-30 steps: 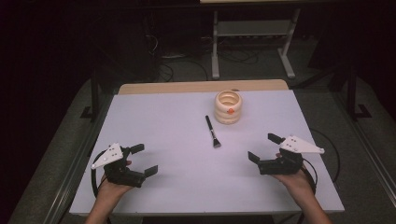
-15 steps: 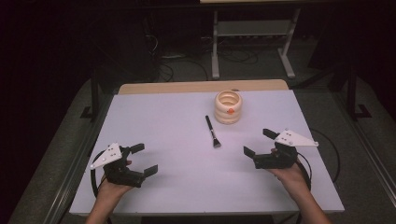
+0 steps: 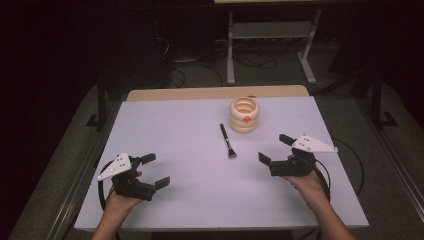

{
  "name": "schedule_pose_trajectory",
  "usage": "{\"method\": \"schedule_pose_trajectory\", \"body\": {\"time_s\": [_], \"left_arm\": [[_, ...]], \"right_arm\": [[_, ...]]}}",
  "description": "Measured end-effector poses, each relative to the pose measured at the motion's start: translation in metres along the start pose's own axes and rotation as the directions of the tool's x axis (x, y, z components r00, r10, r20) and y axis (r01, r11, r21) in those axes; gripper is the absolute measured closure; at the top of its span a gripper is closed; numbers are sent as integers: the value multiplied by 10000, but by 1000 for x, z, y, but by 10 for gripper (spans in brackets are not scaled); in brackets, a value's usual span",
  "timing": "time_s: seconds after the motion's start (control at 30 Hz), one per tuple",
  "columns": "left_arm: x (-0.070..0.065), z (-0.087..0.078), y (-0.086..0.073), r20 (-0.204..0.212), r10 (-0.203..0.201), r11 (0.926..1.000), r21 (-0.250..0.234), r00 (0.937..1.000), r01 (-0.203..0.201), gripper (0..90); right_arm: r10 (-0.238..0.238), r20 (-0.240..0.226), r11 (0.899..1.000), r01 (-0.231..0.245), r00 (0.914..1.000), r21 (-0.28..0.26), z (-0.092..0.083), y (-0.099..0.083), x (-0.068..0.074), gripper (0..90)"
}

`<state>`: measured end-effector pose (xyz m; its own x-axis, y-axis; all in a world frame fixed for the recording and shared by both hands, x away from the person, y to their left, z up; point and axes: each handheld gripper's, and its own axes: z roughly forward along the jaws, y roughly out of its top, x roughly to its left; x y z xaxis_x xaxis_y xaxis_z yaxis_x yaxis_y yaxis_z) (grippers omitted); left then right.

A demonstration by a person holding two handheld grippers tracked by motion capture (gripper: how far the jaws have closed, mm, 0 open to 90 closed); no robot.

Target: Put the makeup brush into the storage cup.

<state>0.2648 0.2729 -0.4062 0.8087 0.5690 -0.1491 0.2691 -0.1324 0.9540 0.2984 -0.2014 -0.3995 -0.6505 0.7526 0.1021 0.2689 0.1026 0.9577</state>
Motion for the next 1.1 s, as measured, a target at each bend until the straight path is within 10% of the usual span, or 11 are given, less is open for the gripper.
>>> {"method": "schedule_pose_trajectory", "body": {"time_s": [1.1], "left_arm": [[0, 2, -1, 118, 16, 10000, 81, 9999, -17, 0]], "right_arm": [[105, -255, 9999, -103, 9996, 83, 30, 12, 2, 0]]}}
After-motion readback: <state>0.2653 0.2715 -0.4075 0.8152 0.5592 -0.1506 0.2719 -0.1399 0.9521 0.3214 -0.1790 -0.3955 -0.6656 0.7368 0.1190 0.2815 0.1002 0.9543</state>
